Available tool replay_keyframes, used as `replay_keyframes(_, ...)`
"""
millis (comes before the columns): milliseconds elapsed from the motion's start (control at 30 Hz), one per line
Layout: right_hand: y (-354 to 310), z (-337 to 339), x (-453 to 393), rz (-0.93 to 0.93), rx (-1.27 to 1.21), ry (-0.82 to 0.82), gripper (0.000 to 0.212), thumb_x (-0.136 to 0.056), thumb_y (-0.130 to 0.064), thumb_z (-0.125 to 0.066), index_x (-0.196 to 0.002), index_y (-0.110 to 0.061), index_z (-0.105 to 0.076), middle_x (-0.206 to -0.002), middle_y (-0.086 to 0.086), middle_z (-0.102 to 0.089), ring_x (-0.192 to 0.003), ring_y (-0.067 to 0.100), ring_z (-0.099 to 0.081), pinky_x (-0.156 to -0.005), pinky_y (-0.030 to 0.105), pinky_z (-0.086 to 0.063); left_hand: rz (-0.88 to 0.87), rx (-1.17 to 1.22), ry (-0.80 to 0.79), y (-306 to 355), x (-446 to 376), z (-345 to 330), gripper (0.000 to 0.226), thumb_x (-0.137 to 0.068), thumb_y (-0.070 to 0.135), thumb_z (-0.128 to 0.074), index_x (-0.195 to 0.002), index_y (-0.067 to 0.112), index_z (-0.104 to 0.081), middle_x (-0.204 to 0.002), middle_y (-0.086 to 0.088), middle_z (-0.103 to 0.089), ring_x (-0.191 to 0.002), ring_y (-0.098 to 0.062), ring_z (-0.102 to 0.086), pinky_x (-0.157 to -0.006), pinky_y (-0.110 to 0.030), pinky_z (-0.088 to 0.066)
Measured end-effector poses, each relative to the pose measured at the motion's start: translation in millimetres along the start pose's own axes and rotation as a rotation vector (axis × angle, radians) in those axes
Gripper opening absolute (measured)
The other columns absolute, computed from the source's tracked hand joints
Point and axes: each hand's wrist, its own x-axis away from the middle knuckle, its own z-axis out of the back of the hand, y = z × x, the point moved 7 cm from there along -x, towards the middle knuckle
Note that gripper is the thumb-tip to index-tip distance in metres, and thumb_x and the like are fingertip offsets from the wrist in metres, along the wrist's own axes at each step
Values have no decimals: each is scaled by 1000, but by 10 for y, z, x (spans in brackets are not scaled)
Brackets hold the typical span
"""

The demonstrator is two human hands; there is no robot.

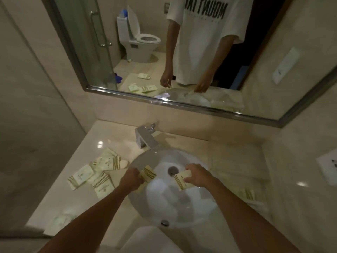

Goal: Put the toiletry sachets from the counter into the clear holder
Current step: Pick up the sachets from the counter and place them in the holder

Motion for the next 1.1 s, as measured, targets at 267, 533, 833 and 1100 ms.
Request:
replay_keyframes(267, 1116, 333, 384, -144, -174, 175, 27, -82, -19, -68, -105, -20, -56, -107, 8, -64, -84, 20, -59, -71, 30, -49, -98, -74, -18, 760, 20, -451, 26, -83, 17, -59, -106, 3, -62, -113, -16, -64, -102, -30, -61, -86, -36, -51)
replay_keyframes(533, 2127, 355, 571, -409, -509, 331, 39, -76, -17, -76, -100, -15, -46, -105, 8, -56, -88, 23, -56, -67, 32, -51, -170, -132, -50, 1375, -5, -771, 29, -85, 17, -58, -110, 2, -60, -116, -15, -61, -106, -31, -58, -86, -35, -47)
replay_keyframes(833, 2451, 163, 502, -582, -945, 424, 50, -74, -7, -79, -105, -11, -40, -114, 15, -53, -83, 31, -66, -36, 19, -47, -268, -183, -68, 1745, -110, -893, 14, -84, 8, -55, -89, -3, -62, -102, -19, -64, -82, -26, -58, -65, -31, -44)
replay_keyframes(1100, 2508, 3, 440, -692, -1066, 605, 56, -71, -7, -81, -110, -10, -41, -115, 16, -54, -95, 33, -61, -70, 34, -54, -273, -233, -66, 1807, -193, -944, 18, -88, 11, -54, -95, -5, -61, -106, -21, -60, -96, -31, -58, -70, -27, -39)
